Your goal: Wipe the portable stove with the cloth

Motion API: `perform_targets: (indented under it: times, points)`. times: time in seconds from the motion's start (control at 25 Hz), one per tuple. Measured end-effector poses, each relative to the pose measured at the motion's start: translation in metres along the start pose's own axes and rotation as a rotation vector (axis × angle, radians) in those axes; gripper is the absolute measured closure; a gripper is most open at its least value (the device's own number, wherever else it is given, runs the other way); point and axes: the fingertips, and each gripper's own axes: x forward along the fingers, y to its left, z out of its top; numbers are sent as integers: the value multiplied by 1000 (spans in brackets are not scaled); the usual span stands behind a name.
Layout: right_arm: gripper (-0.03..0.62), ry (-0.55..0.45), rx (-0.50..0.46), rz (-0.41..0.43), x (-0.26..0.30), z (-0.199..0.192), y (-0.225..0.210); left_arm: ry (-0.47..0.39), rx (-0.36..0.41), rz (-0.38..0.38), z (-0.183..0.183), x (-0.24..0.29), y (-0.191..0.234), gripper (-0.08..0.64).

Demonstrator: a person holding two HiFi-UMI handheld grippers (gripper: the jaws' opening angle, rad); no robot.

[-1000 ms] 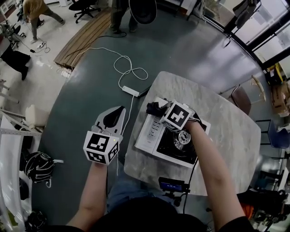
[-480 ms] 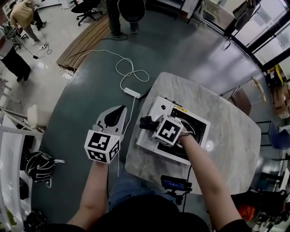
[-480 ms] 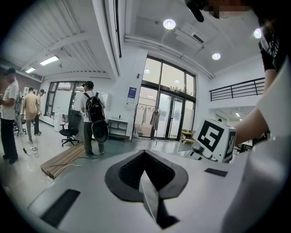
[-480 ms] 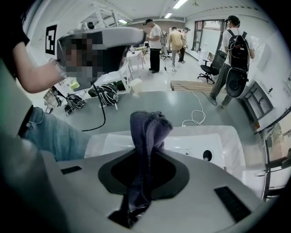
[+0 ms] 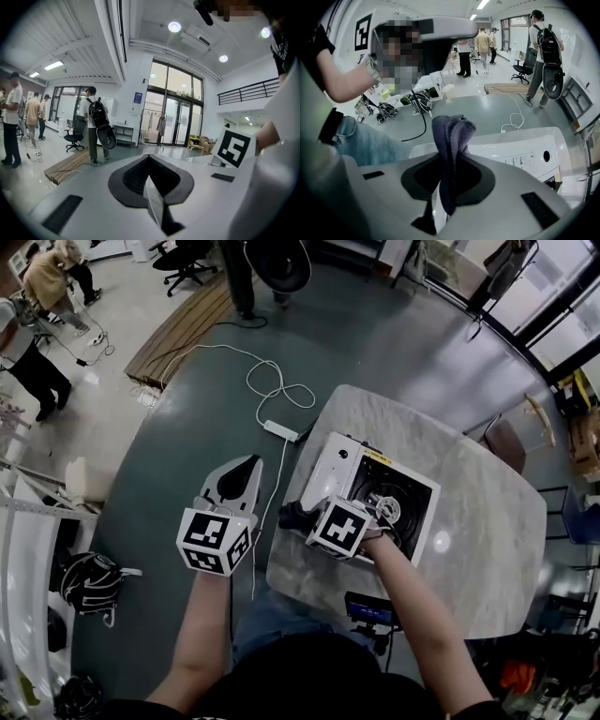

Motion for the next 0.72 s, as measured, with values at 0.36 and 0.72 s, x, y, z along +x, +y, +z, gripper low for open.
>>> perform_targets:
  times: [0.36,0.72]
  points:
    - [517,-26,29,173,32,-5,74,-12,2,-4,-1,-6,-6,548]
    - [517,-134,203,36,1,-17,56,-1,-16,-24,-10,-5,-14,548]
